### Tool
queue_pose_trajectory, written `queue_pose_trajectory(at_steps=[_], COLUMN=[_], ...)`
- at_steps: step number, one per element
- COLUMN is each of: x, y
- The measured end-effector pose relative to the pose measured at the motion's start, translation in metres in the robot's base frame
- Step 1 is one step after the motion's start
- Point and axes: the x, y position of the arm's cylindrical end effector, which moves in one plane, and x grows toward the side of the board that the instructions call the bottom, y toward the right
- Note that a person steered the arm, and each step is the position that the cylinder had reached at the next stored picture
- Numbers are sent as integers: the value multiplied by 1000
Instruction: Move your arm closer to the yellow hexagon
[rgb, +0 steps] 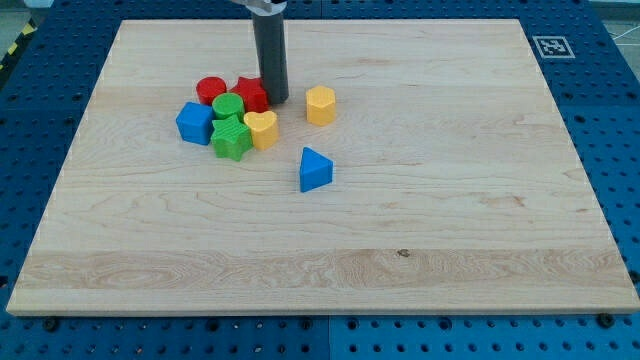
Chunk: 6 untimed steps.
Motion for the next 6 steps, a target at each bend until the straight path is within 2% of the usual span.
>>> queue_pose_trajectory(at_steps=[2, 3, 4, 6], x=[-9, -32, -56, -67], y=[-34, -12, 41, 80])
